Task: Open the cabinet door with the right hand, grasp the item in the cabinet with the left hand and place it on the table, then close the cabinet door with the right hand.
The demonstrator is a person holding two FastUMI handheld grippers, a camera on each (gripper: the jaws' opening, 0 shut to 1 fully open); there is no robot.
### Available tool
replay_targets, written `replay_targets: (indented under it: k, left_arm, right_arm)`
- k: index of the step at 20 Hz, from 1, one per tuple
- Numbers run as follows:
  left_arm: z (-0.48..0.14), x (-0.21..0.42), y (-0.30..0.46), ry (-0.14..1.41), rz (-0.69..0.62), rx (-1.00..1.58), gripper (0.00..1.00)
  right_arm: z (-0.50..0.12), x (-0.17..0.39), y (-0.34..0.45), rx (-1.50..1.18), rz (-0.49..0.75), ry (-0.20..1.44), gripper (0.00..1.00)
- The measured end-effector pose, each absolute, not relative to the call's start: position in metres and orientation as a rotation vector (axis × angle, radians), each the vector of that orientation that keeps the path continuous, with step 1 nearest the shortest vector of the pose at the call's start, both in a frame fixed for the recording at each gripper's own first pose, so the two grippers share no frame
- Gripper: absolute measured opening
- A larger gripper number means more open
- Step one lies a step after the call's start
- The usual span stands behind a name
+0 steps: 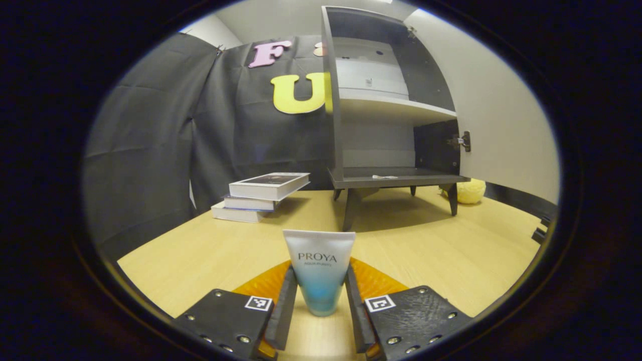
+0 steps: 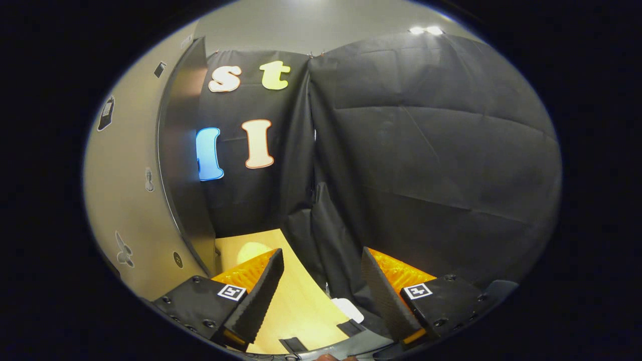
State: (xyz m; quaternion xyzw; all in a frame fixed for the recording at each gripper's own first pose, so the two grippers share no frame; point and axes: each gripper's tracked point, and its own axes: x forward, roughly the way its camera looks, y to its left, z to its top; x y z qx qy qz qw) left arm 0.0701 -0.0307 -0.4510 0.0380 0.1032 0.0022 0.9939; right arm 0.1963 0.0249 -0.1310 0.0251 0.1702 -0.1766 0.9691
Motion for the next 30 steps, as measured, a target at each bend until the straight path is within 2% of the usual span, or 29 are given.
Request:
replay_targets:
  k: [1,3,6,15,19,24,29,30]
  left_arm:
    - [-0.452,0.072,-0.031,0.213,0.003,0.070,0.52]
    - [-0.447,0.069,-0.026,0.221,0.012,0.067,0.55]
    - [-0.427,0.064,-0.014,0.220,0.027,0.063,0.91]
    - [-0.319,0.011,-0.035,0.209,0.054,-0.006,0.92]
    - [-0.258,-0.008,-0.052,0.191,0.092,-0.024,0.92]
    - [-0.172,-0.023,-0.064,0.115,0.188,-0.072,0.91]
    - [-0.110,-0.024,-0.075,0.075,0.218,-0.093,0.92]
    - [-0.105,-0.020,-0.079,0.091,0.208,-0.085,0.92]
  right_arm:
    - [-0.136,0.191,0.024,0.077,-0.364,0.354,0.98]
    - [-0.143,0.184,0.020,0.101,-0.378,0.361,0.98]
    - [-0.149,0.177,0.012,0.128,-0.401,0.361,0.98]
    - [-0.206,0.165,0.000,0.309,-0.454,0.373,0.98]
    - [-0.219,0.166,-0.006,0.275,-0.472,0.322,0.98]
    - [-0.225,0.178,0.005,0.281,-0.389,0.320,0.98]
    - [-0.188,0.202,0.017,0.213,-0.268,0.267,0.98]
    - [-0.178,0.204,0.020,0.203,-0.240,0.254,0.93]
